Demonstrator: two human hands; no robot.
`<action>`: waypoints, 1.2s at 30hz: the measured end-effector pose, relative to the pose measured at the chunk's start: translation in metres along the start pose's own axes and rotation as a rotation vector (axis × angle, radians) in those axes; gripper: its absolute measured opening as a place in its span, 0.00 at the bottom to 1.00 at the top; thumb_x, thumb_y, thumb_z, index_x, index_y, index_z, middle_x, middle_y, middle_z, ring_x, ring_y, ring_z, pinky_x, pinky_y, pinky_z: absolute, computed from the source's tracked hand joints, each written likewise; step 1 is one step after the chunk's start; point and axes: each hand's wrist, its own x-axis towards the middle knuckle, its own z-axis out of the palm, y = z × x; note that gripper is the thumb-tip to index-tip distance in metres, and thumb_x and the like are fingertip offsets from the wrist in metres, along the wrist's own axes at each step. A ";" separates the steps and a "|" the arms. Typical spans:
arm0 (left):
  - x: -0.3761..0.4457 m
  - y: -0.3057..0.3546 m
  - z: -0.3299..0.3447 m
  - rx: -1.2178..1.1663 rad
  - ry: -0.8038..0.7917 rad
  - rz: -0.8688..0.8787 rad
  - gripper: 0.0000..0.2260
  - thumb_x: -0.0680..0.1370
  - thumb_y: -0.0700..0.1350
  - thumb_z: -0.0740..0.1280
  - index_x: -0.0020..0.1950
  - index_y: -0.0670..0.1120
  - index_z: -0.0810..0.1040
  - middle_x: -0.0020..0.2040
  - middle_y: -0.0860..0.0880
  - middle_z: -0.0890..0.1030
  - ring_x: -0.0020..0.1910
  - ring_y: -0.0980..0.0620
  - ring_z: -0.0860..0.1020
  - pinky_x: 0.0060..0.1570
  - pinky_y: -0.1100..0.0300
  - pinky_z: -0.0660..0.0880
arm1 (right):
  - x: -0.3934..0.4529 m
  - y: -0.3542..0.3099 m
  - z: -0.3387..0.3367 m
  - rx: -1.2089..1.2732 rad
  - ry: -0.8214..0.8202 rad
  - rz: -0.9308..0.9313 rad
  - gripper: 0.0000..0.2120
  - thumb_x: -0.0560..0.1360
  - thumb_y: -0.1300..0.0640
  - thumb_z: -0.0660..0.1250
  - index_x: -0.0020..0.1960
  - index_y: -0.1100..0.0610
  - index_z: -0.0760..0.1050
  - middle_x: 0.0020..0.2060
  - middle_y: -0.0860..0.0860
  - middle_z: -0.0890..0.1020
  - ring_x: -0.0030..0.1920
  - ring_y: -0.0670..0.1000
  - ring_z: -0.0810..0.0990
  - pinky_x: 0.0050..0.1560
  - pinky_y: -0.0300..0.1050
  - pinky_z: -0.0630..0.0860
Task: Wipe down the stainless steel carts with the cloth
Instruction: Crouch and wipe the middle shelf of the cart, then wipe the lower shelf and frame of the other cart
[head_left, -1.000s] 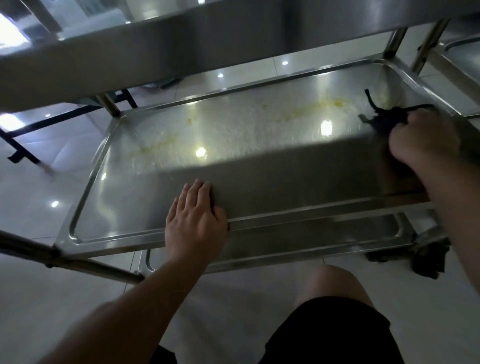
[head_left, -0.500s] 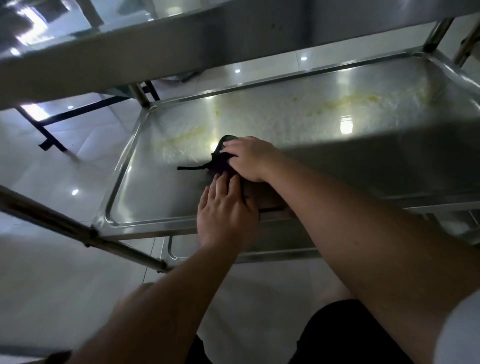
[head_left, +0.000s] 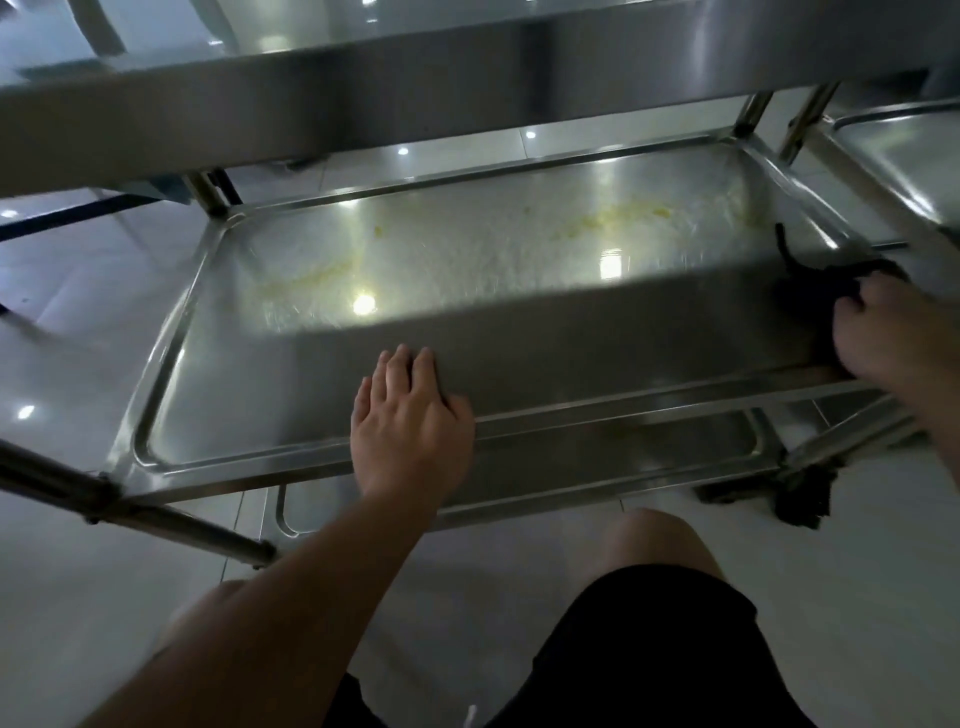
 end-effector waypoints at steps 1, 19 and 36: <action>0.000 0.000 0.001 -0.003 0.005 -0.002 0.29 0.83 0.59 0.49 0.83 0.52 0.61 0.84 0.48 0.62 0.85 0.47 0.55 0.84 0.46 0.52 | -0.013 -0.007 0.001 -0.009 0.003 -0.002 0.21 0.78 0.45 0.51 0.61 0.58 0.71 0.62 0.66 0.77 0.62 0.69 0.77 0.66 0.67 0.74; 0.005 0.003 -0.006 -0.035 -0.109 -0.042 0.32 0.83 0.59 0.49 0.86 0.47 0.57 0.86 0.45 0.55 0.86 0.46 0.48 0.84 0.47 0.44 | -0.219 -0.177 0.102 -0.050 0.149 -0.719 0.22 0.82 0.37 0.61 0.62 0.51 0.83 0.64 0.47 0.83 0.62 0.57 0.78 0.59 0.55 0.74; -0.121 -0.068 -0.211 -0.036 -0.783 -0.146 0.28 0.81 0.49 0.62 0.82 0.49 0.62 0.79 0.48 0.67 0.76 0.45 0.68 0.72 0.51 0.65 | -0.349 -0.235 -0.028 -0.581 -0.865 -0.437 0.21 0.84 0.38 0.55 0.58 0.50 0.79 0.56 0.54 0.83 0.54 0.59 0.80 0.52 0.51 0.77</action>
